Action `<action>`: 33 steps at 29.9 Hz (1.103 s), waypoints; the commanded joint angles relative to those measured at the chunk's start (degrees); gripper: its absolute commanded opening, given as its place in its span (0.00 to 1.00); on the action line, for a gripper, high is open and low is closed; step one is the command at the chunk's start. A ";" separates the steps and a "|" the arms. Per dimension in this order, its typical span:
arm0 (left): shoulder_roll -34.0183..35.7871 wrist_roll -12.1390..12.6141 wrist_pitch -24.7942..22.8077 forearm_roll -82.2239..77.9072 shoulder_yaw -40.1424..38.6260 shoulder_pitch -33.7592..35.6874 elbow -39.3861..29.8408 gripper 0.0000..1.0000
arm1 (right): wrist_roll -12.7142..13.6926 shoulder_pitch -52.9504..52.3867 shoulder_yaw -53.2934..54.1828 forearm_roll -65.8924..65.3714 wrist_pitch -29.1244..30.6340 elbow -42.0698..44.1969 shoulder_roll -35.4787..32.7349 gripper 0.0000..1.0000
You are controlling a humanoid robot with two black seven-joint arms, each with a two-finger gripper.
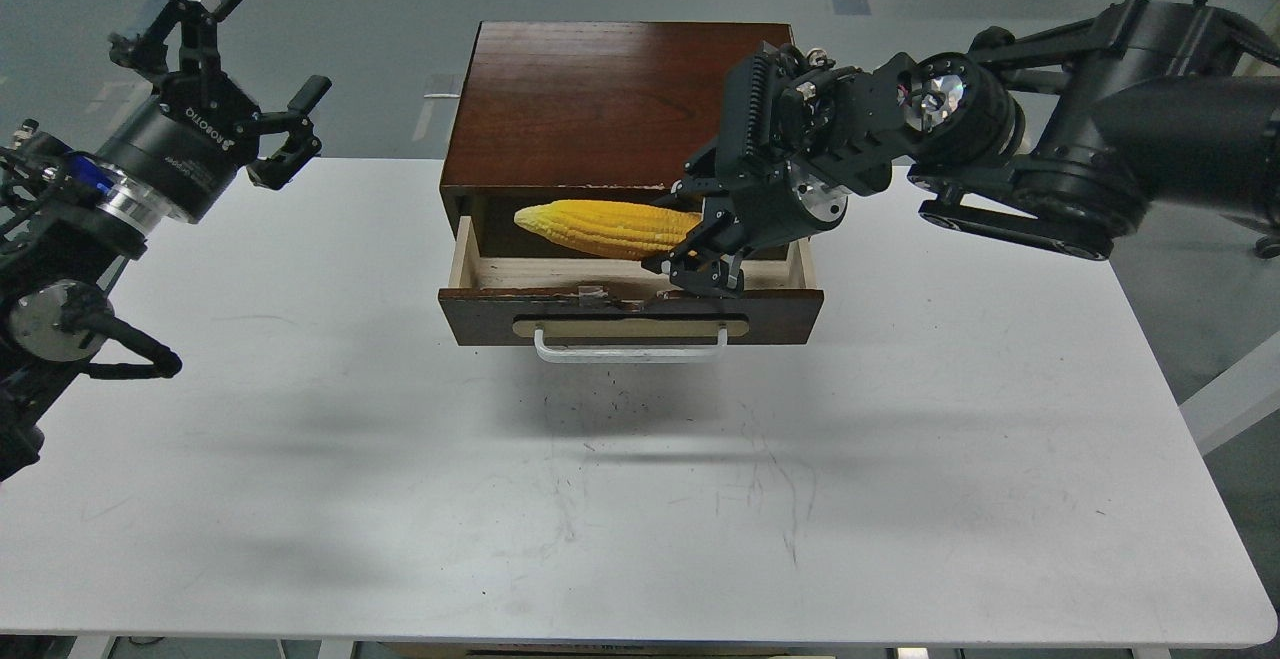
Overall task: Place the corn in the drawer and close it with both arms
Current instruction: 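Lower the corn into the open drawer and open the right gripper, then raise the right gripper out of the drawer and back to its side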
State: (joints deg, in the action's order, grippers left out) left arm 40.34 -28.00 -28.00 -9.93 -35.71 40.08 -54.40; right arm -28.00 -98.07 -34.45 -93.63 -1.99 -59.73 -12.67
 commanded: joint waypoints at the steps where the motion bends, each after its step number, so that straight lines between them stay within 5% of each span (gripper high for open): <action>1: -0.09 0.00 0.00 0.00 -0.06 0.08 0.00 1.00 | 0.00 -0.02 0.17 0.29 -0.12 -0.21 -0.16 0.78; 10: 0.00 0.00 0.00 0.00 -0.06 0.08 0.00 1.00 | 0.00 -1.86 1.22 4.41 -0.83 -0.57 -0.78 0.92; 21: -0.26 0.00 0.00 0.00 -0.06 0.08 0.00 1.00 | 0.00 -3.01 10.18 39.20 0.05 -0.21 -11.75 0.98; 26: -0.70 0.00 0.00 0.00 0.03 0.00 0.00 1.00 | 0.00 9.70 20.09 63.62 -0.21 0.05 -19.83 0.98; 33: -1.58 0.00 0.00 0.00 0.03 -0.09 0.00 1.00 | 0.00 32.19 40.38 72.35 -0.83 2.76 -23.72 0.99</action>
State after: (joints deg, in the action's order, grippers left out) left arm 39.30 -28.00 -28.00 -9.93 -35.68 40.07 -54.40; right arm -27.98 -76.37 -3.96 -24.80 -2.54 -59.02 -36.04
